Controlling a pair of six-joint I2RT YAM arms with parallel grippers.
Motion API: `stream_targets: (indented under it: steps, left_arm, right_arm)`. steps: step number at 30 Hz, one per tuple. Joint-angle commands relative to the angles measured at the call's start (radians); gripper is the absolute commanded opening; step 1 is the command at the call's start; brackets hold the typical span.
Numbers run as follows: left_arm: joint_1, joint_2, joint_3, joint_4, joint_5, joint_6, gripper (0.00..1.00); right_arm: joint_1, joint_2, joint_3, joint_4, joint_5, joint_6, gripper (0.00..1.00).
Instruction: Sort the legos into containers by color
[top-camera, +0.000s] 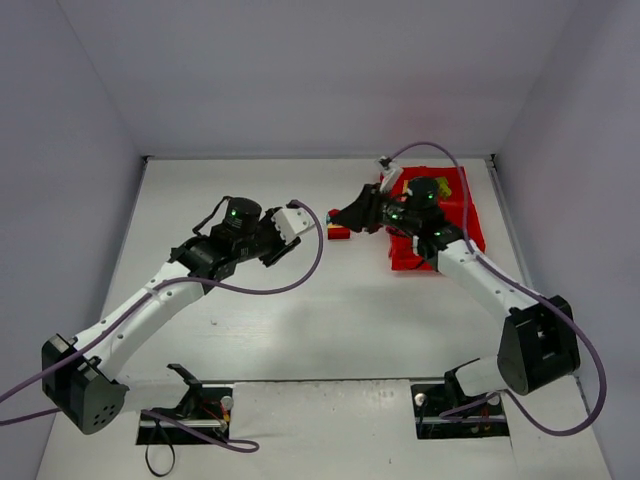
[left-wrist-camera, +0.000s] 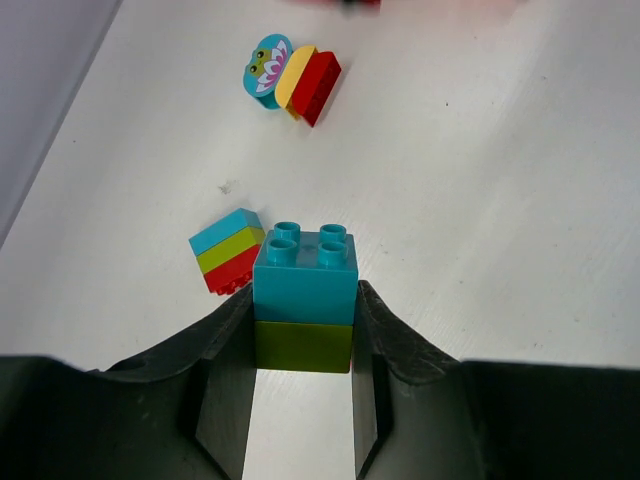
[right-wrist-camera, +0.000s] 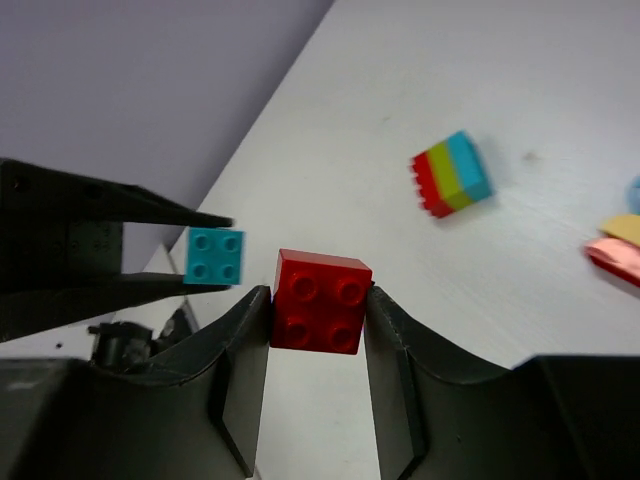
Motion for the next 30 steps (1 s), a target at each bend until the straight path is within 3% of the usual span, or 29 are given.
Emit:
stream_targets:
  steps: [1, 4, 8, 9, 16, 19, 21, 22, 23, 25, 30]
  left_arm:
    - [0.003, 0.0, 0.027, 0.023, -0.018, 0.0, 0.17]
    - [0.003, 0.012, 0.034, 0.015, -0.019, -0.008, 0.17]
    - [0.003, 0.012, 0.038, 0.018, -0.008, -0.014, 0.17]
    - [0.003, 0.009, 0.035, 0.02, -0.004, -0.016, 0.17]
    - [0.003, -0.003, 0.028, 0.037, 0.01, -0.025, 0.17]
    - [0.003, -0.009, 0.025, 0.04, 0.018, -0.027, 0.17]
    - [0.003, -0.014, 0.024, 0.04, 0.022, -0.028, 0.17]
    - [0.003, -0.017, 0.021, 0.043, 0.022, -0.027, 0.17]
    - [0.003, -0.02, 0.021, 0.044, 0.025, -0.025, 0.17]
    - [0.001, -0.024, 0.015, 0.052, 0.03, -0.025, 0.17]
    - [0.001, -0.026, 0.01, 0.057, 0.044, -0.023, 0.17]
  right_arm:
    - [-0.108, -0.1, -0.009, -0.031, 0.013, -0.09, 0.0]
    - [-0.199, -0.127, -0.018, -0.102, 0.029, -0.148, 0.0]
    - [-0.25, -0.133, 0.0, -0.276, 0.307, -0.282, 0.03]
    - [-0.25, -0.118, 0.002, -0.295, 0.47, -0.297, 0.04]
    - [-0.265, 0.035, 0.034, -0.318, 0.751, -0.314, 0.16]
    - [-0.266, 0.129, 0.071, -0.32, 0.812, -0.322, 0.2]
    - [-0.273, 0.179, 0.083, -0.318, 0.825, -0.316, 0.29]
    - [-0.273, 0.192, 0.094, -0.32, 0.823, -0.319, 0.36]
    - [-0.274, 0.208, 0.1, -0.322, 0.823, -0.319, 0.51]
    - [-0.274, 0.204, 0.109, -0.325, 0.805, -0.33, 0.62]
    - [-0.271, 0.08, 0.094, -0.323, 0.63, -0.307, 0.68]
